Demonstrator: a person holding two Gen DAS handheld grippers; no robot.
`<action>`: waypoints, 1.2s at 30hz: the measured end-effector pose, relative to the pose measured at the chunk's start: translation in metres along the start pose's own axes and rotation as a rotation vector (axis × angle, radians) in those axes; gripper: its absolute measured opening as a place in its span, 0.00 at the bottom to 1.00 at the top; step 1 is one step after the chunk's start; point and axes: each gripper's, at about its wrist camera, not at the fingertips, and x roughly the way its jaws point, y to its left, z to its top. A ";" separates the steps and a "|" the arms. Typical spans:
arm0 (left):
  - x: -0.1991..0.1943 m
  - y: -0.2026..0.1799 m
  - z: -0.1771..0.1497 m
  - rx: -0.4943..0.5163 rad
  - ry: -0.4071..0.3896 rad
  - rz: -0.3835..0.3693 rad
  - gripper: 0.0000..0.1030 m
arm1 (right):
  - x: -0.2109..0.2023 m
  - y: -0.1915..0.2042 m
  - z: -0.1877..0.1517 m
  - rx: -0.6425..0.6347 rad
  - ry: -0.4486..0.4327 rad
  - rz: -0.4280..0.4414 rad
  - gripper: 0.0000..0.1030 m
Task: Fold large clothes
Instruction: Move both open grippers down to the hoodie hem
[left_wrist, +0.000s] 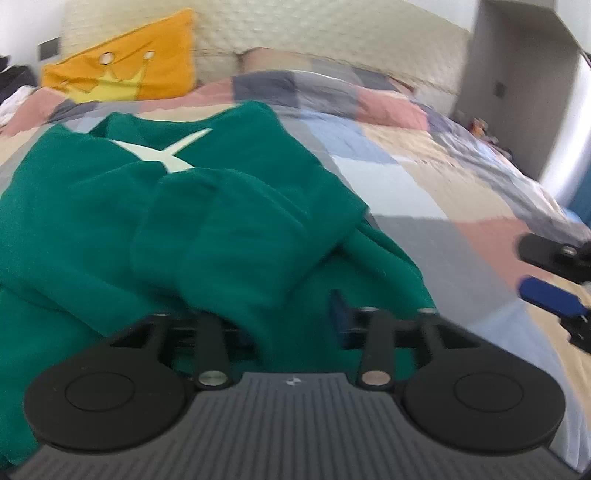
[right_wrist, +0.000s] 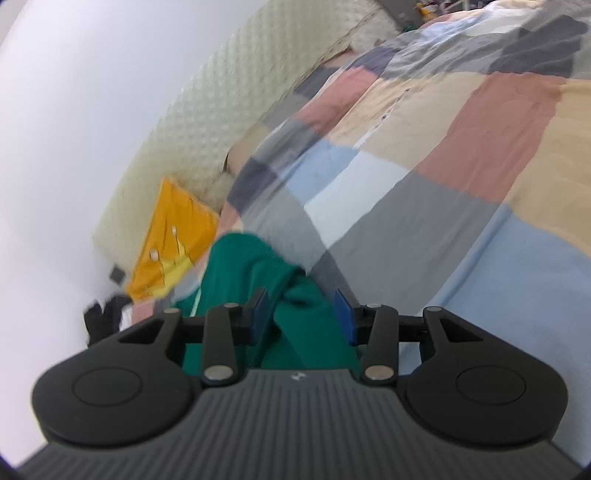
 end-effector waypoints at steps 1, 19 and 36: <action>-0.003 0.000 0.001 0.009 0.000 -0.010 0.59 | 0.000 0.003 -0.002 -0.022 0.005 -0.004 0.42; -0.153 0.087 -0.001 -0.073 -0.046 0.094 0.66 | -0.010 0.086 -0.065 -0.513 0.015 0.083 0.43; -0.169 0.150 -0.004 -0.258 -0.054 0.053 0.66 | 0.050 0.134 -0.126 -0.878 0.088 -0.028 0.41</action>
